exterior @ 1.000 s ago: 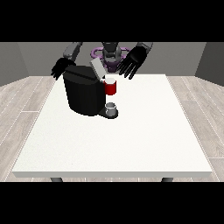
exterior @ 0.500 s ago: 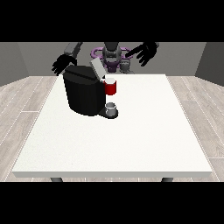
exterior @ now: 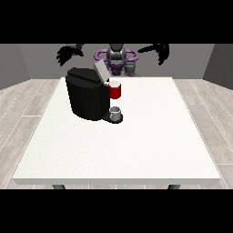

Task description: Insert the coffee pod into the coffee machine and close the lid

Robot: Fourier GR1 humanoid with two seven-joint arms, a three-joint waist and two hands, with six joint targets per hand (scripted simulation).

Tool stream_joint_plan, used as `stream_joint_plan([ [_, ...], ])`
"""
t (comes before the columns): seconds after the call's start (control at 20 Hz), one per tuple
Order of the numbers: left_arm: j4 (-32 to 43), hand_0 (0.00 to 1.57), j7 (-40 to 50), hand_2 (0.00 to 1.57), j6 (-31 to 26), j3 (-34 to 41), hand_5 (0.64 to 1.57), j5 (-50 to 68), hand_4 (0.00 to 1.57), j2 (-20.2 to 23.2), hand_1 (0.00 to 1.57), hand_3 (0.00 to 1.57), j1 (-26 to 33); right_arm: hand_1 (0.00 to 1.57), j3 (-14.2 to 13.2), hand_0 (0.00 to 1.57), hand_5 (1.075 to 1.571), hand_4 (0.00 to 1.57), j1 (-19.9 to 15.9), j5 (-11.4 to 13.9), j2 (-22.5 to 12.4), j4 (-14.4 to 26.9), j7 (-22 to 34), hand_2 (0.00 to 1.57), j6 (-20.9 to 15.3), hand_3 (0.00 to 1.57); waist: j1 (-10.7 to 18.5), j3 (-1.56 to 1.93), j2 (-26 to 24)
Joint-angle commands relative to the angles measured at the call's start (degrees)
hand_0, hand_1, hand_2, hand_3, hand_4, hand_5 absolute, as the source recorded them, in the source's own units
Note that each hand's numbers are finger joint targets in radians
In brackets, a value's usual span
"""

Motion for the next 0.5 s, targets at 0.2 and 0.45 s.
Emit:
stream_joint_plan([
  [0.2, -2.9, 0.00, -1.0, 0.00, -2.4, 0.8, 1.571, 4.9, 0.00, -4.1, 0.00, 0.00, 8.8, 0.00, 1.9, 0.00, 1.571, 0.00, -3.5, 0.8, -2.5, -5.6, 3.5, 0.00, 2.3, 0.00, 4.8, 0.01, -3.7],
  [0.45, -6.5, 0.00, 1.3, 0.00, -3.4, -2.1, 1.571, 7.5, 0.14, -7.5, 0.00, 0.00, 12.2, 0.00, 0.9, 0.00, 1.571, 0.00, -7.6, -1.5, -5.1, -5.0, 8.3, 0.00, 5.9, 0.00, 8.7, 0.03, -3.9],
])
